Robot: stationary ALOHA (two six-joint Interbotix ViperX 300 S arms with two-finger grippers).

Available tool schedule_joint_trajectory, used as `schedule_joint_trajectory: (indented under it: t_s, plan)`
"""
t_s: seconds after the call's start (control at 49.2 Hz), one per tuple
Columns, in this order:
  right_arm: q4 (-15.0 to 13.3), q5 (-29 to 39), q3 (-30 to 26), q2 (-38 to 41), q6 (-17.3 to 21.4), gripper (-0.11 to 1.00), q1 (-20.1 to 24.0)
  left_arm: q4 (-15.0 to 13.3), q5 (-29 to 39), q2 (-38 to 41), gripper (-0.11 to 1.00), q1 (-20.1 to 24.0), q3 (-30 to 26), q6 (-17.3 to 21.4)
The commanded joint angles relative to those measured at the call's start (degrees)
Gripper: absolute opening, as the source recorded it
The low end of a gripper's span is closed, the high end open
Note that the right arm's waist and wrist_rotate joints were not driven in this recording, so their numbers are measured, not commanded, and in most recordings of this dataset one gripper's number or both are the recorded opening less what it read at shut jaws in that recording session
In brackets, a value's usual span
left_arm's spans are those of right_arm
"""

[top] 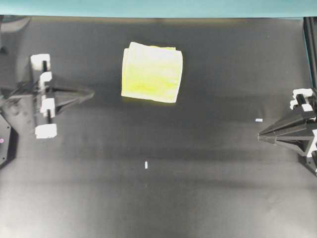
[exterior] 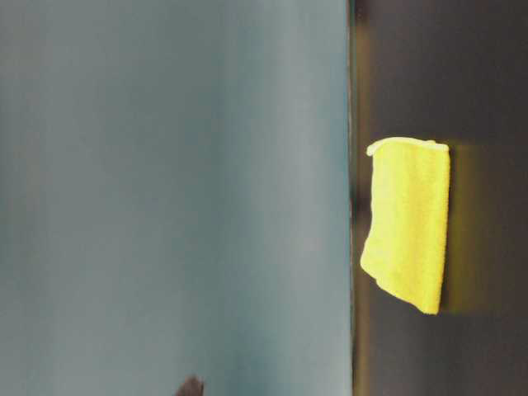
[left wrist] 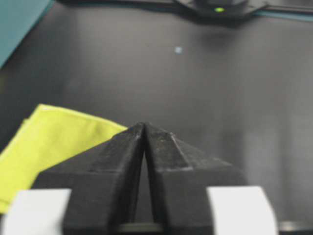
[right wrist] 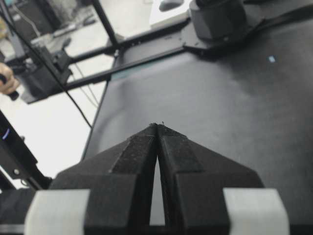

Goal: Push a yellow cloth with the left arm to wipe the desk.
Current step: 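Reach the left gripper right and press it onto the yellow cloth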

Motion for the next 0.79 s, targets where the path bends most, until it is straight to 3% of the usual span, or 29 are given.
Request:
schedule_joint_trajectory:
  t_s: [0.0,0.203,0.264,0.508,0.772]
  plan:
    - [0.09,0.0,-1.23,0.44,0.0,0.01,0.0,0.09,-2.46,3.52,0.16,0.97,-2.55,0.0]
    - [0.0,0.0,-1.23,0.53,0.0,0.01,0.09,0.18,-2.46,15.73,0.71,4.39,-8.09,-0.35]
    - [0.09,-0.18,-1.23,0.53,0.0,0.01,0.09,0.09,-2.37,19.95,0.82,5.27,-10.46,-0.35]
    - [0.09,0.09,-1.23,0.44,-0.09,0.01,0.09,0.09,0.09,35.07,0.83,8.96,-21.01,-0.18]
    - [0.09,-0.09,-1.14,0.44,0.0,0.01,0.0,0.09,0.7,45.88,0.87,12.57,-27.6,-0.09]
